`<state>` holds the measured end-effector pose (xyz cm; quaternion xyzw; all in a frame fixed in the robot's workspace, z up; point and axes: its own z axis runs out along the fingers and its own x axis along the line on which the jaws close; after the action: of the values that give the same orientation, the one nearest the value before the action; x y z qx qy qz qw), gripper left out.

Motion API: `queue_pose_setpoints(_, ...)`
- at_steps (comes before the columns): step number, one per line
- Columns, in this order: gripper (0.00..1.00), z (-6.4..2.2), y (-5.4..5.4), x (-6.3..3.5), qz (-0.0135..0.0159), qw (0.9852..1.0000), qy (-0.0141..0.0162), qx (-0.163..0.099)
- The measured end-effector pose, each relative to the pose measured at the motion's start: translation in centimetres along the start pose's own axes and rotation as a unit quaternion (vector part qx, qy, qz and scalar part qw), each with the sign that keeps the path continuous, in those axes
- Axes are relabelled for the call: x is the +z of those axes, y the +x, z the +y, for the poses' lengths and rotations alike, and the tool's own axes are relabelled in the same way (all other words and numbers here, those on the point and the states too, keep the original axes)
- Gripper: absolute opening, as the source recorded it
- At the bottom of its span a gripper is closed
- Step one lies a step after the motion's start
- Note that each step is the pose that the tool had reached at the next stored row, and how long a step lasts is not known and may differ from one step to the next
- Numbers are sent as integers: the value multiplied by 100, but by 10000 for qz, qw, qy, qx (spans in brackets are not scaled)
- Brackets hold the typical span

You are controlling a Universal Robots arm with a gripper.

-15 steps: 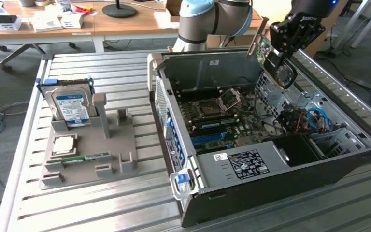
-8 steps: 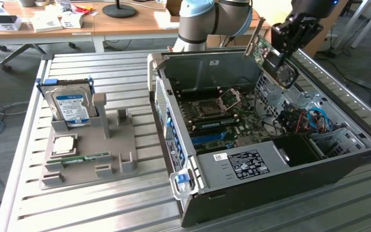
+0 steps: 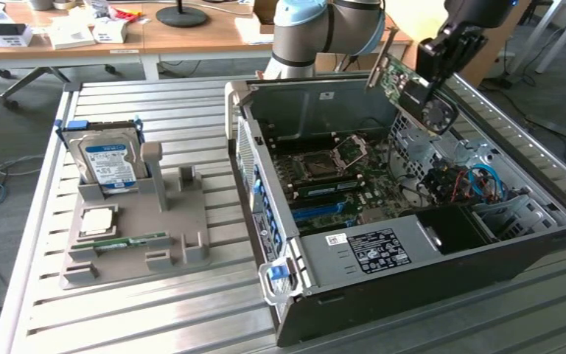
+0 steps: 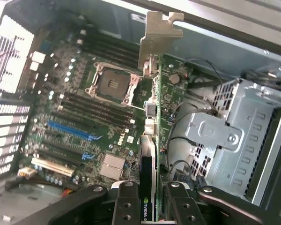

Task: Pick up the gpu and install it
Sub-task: 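Insert the gpu into the slot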

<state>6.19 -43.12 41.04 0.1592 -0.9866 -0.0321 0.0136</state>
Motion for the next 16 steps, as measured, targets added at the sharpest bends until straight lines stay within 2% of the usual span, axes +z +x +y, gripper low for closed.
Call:
queue_pose_setpoints(4,26,0,0,1,25,9993,6,-368)
queue_pose_setpoints(8,26,0,0,3,49,9974,12,-725)
queue_pose_setpoints(12,26,0,0,4,74,9940,18,-1088)
queue_pose_setpoints(16,26,0,0,6,98,9894,24,-1447)
